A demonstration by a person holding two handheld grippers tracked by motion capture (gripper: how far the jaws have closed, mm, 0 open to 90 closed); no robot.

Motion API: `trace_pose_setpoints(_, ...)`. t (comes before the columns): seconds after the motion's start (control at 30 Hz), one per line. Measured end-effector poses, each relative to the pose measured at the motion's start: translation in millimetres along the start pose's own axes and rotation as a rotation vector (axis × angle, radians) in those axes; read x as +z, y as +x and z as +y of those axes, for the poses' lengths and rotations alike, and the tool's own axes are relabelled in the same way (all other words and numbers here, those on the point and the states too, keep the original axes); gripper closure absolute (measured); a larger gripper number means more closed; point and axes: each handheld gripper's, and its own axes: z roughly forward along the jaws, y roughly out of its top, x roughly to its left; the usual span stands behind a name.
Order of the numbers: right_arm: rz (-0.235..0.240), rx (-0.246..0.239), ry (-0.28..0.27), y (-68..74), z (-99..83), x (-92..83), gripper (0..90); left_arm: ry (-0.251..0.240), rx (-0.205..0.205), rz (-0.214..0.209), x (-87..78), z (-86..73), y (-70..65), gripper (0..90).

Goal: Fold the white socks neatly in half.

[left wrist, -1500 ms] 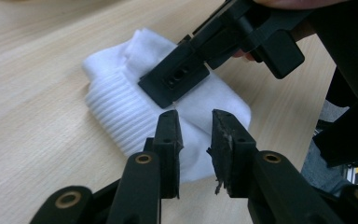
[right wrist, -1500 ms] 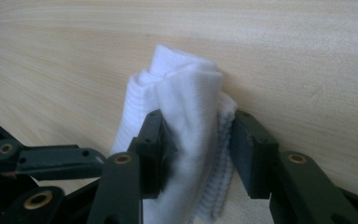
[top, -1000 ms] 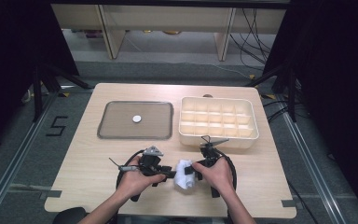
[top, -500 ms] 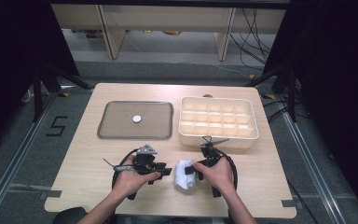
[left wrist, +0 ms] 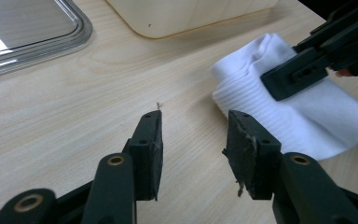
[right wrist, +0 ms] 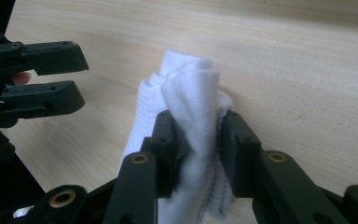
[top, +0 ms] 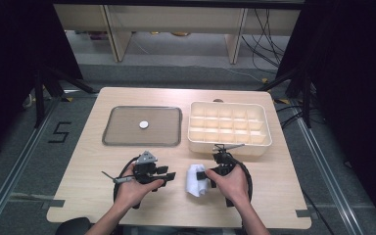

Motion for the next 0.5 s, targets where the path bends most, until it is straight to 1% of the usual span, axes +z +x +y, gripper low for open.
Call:
trace_pose_setpoints(0.03,0.011,-0.027,-0.023,-1.1,0.2,-1.2,69.3,-0.004,0.002,0.000,0.0,-0.9,1.0,54.5)
trace_pose_setpoints(0.07,0.006,-0.021,-0.028,-1.0,0.4,-3.2,69.3,-0.006,0.001,0.007,-0.3,-2.0,1.6,53.7)
trace_pose_setpoints(0.1,0.013,-0.025,-0.037,-1.3,0.7,-5.0,69.3,-0.020,0.002,0.008,0.5,-3.2,2.7,52.7)
trace_pose_setpoints(0.13,0.019,-0.036,-0.049,-2.0,0.6,-7.5,69.3,-0.021,0.010,0.017,0.2,-4.3,4.1,51.9)
trace_pose_setpoints(0.17,0.001,0.005,-0.056,1.6,0.8,-9.5,69.3,-0.023,0.009,0.020,0.3,-5.1,4.4,51.2)
trace_pose_setpoints(0.2,0.011,-0.003,-0.059,1.6,1.0,-11.3,69.2,-0.026,0.014,0.028,0.6,-6.0,4.8,50.8)
trace_pose_setpoints(0.23,0.003,-0.012,-0.068,1.2,1.4,-13.1,69.2,-0.034,0.016,0.030,0.9,-6.8,5.3,50.5)
trace_pose_setpoints(0.3,0.004,-0.011,-0.086,1.8,2.1,-16.1,69.2,-0.038,0.027,0.034,0.7,-7.2,6.6,50.0)
trace_pose_setpoints(0.33,0.004,-0.023,-0.090,1.2,2.7,-18.1,69.2,-0.043,0.029,0.036,0.6,-7.3,6.9,49.9)
trace_pose_setpoints(0.37,-0.003,-0.039,-0.099,-0.5,3.5,-19.2,69.2,-0.049,0.028,0.040,0.4,-7.3,6.8,49.8)
trace_pose_setpoints(0.4,0.009,-0.035,-0.107,0.1,3.6,-20.9,69.2,-0.053,0.021,0.042,0.5,-7.4,6.8,49.8)
trace_pose_setpoints(0.43,0.008,-0.047,-0.117,-0.9,4.5,-21.7,69.2,-0.058,0.022,0.035,1.0,-7.4,7.6,49.8)
trace_pose_setpoints(0.5,0.015,-0.033,-0.122,0.3,4.9,-24.5,69.1,-0.066,0.024,0.036,1.3,-7.6,8.1,49.8)
